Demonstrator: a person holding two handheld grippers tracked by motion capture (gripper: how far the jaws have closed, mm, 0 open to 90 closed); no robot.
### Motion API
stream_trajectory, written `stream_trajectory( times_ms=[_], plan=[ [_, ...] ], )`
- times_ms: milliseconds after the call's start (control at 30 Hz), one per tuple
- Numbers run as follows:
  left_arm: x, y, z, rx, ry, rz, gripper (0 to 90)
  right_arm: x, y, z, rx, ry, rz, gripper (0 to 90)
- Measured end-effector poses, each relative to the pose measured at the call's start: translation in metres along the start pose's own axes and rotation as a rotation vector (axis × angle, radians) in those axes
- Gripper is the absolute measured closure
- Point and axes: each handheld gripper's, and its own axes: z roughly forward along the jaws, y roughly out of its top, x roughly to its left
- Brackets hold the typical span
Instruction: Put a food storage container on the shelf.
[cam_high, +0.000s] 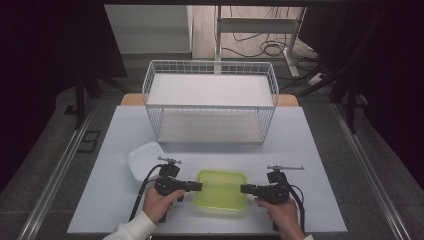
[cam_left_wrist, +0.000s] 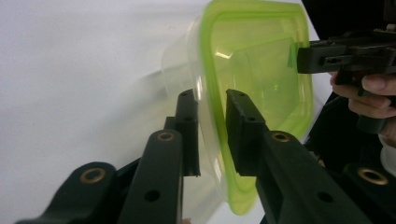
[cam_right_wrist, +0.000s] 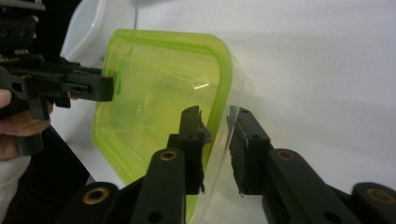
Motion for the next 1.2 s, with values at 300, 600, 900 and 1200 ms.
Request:
stream_trajectory(
  times_ms=[300, 600, 900, 1200],
  plan=[
    [-0.006, -0.003, -0.005, -0.039, 0.011, 0.048, 79.2, 0.005, -0.001, -0.008, -0.041, 0.003, -0.046, 79.3],
    [-0.016, -0.004, -0.014, -0.095, 0.02, 0.106, 79.7, 0.015, 0.0, -0.016, -0.081, -0.001, -0.124, 79.2],
    [-0.028, -0.003, -0.026, -0.157, 0.043, 0.182, 79.8, 0.027, 0.002, -0.024, -0.141, -0.009, -0.21, 79.1],
    [-0.039, 0.0, -0.041, -0.215, 0.075, 0.26, 79.8, 0.04, 0.007, -0.03, -0.182, -0.024, -0.303, 78.9]
  ],
)
